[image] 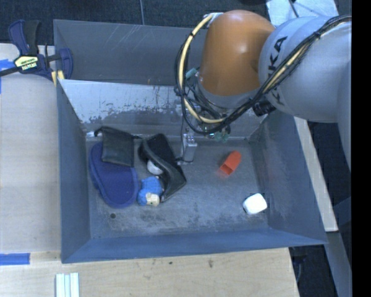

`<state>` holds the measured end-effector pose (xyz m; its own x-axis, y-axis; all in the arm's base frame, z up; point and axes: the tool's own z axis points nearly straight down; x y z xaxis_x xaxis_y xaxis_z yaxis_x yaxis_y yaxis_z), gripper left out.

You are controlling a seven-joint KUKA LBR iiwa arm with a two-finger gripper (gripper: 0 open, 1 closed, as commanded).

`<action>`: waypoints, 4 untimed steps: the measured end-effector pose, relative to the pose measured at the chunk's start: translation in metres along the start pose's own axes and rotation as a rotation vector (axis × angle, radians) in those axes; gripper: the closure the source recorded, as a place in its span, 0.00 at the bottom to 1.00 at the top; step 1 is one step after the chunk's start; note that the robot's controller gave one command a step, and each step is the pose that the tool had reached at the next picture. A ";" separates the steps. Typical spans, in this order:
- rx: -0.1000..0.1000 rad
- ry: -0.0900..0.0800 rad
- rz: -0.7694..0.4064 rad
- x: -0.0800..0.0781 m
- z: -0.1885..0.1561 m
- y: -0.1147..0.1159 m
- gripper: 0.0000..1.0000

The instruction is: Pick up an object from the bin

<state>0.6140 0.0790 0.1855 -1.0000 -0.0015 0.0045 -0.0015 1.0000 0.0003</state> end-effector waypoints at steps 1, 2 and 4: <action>-0.002 -0.018 0.039 0.023 0.085 0.029 0.00; 0.000 -0.014 0.040 0.023 0.083 0.028 1.00; 0.002 -0.007 -0.608 -0.002 -0.019 0.002 1.00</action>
Offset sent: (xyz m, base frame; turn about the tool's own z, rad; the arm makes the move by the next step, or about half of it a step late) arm -0.0303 0.0321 -0.0998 0.0381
